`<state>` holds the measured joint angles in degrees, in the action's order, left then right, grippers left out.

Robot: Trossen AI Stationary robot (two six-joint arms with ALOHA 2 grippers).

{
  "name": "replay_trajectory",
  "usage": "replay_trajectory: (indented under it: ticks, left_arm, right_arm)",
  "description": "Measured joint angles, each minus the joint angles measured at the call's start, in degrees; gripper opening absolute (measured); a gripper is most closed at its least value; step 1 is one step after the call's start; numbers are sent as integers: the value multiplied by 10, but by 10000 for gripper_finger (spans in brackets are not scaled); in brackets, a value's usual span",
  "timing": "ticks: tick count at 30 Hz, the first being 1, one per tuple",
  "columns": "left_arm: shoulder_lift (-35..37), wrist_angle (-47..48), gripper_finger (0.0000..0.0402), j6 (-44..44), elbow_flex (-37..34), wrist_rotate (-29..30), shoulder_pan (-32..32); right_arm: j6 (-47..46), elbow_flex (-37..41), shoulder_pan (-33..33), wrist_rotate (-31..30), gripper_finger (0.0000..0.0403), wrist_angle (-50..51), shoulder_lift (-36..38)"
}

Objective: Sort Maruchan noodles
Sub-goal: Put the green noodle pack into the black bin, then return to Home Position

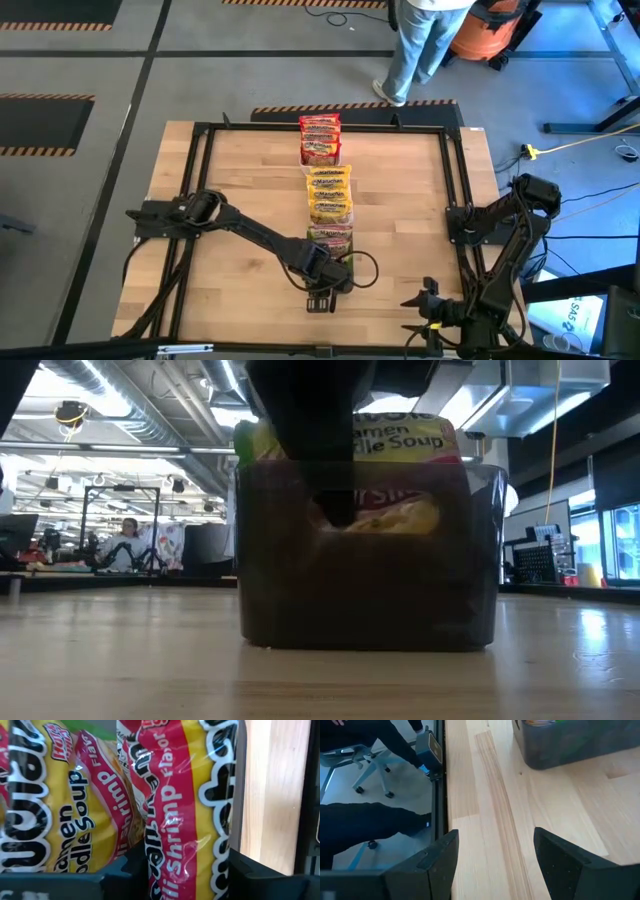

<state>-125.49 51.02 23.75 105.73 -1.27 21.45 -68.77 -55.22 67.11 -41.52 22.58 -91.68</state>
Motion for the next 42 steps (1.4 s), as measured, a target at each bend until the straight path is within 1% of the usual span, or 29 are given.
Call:
replay_trajectory:
  ticks: [4,6,8,11,15,17,18,20,22,24,27,32,35,37,38,40,42]
  left_arm:
    - [2,0,178,2,0,-3,1]
    - [2,0,192,2,0,-16,0]
    - [7,9,199,1,1,-33,-2]
    - [25,31,199,1,19,-23,0]
    - [57,70,199,-12,41,31,8]
    - [83,88,200,-14,42,59,16]
    - [99,83,200,-13,38,85,23]
    - [137,61,199,-13,15,156,49]
    - [174,7,197,-13,-32,196,78]
    - [215,-63,197,-7,-103,207,101]
    - [284,-198,197,-4,-226,221,120]
    - [404,-404,196,-16,-435,224,120]
    - [468,-518,196,-39,-543,226,107]
    - [498,-575,196,-38,-600,228,99]
    - [511,-594,196,-24,-625,228,96]
    - [522,-628,196,22,-658,231,90]
    - [524,-639,196,46,-678,234,86]
  right_arm:
    - [0,0,0,0,234,0,0]
    - [0,0,0,3,234,0,0]
    - [0,0,0,5,234,0,0]
    - [0,0,0,12,234,0,0]
    - [2,0,-5,34,234,5,0]
    - [2,0,-5,32,234,4,0]
    - [5,0,-5,24,234,4,0]
    - [16,0,-5,2,234,5,3]
    - [29,-1,-5,-22,234,12,9]
    - [39,-1,-13,-35,234,27,15]
    - [49,-1,-37,-8,231,57,32]
    - [100,-1,-85,7,200,72,67]
    - [123,4,-114,23,177,80,88]
    - [136,22,-134,40,163,70,102]
    - [138,31,-144,49,157,63,109]
    - [140,55,-163,67,144,52,125]
    - [153,82,-177,71,132,29,146]
